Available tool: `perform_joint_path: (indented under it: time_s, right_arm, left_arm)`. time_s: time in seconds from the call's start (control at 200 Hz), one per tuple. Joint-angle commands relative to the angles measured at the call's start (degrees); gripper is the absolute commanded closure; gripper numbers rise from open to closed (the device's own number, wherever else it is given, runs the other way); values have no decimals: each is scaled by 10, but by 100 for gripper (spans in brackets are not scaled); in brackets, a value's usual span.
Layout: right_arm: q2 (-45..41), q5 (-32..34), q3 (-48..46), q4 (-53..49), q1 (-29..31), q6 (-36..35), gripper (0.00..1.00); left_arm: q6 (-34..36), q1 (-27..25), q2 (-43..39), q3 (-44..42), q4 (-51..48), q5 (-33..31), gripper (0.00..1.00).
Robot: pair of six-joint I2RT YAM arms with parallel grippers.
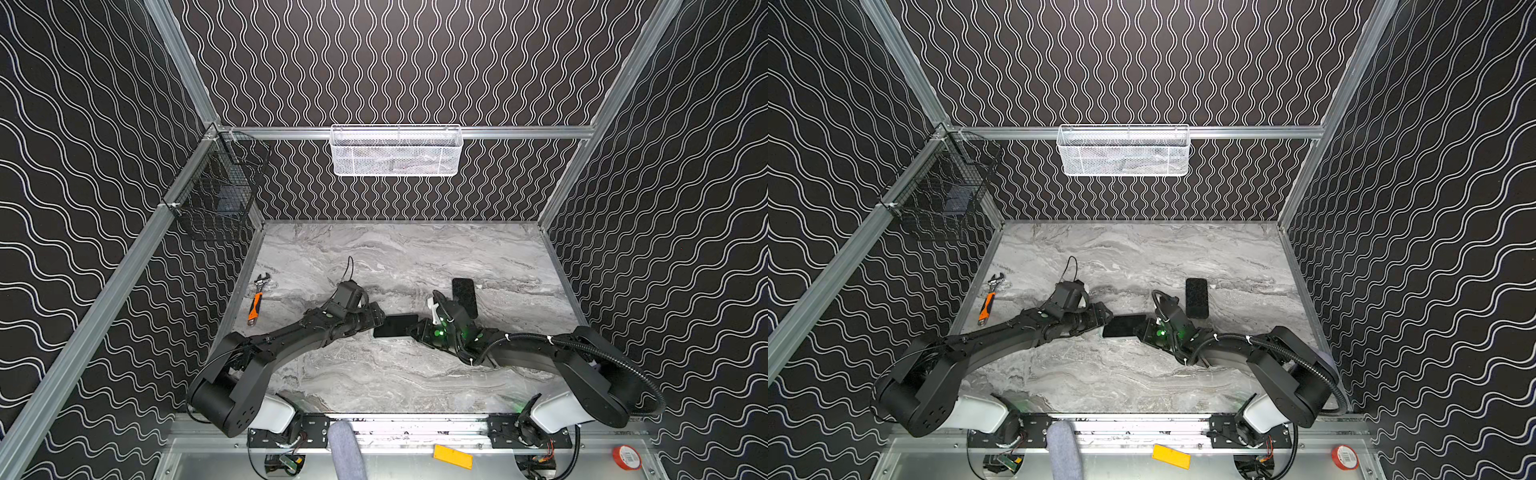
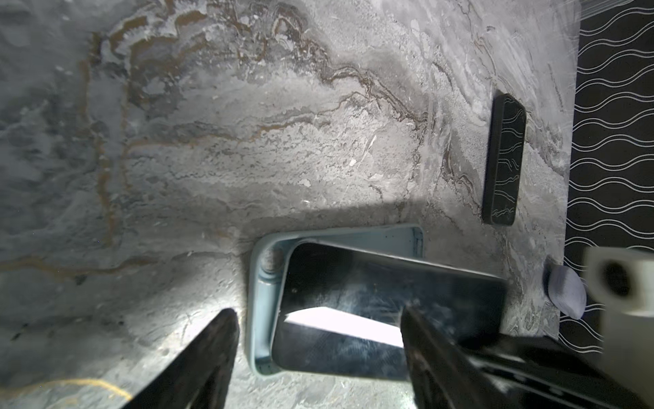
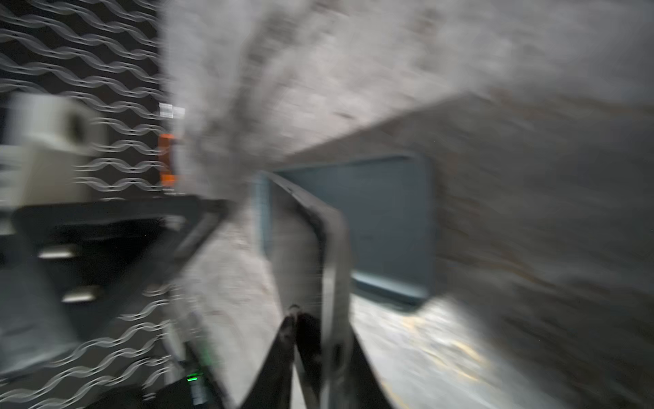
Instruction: Put the phone into the phone case
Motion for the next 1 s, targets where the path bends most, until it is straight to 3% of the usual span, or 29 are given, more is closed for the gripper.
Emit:
perform_joint_path:
  time_s: [0.0,0.075,0.585,0.996]
  right_arm:
    - [-6,21,3,-51,0,-14,62]
    - [-9,31,6,-58,0,-17,56]
    - [0,37,26,-61,-1,-42,43]
    - [13,26,30,-42,-9,-61,40]
  left_arm:
    - [2,1,2,6,11,1,24]
    - [2,1,4,7,12,5,24]
    - [5,0,13,6,16,11,24]
    - [5,0,31,5,24,12,24]
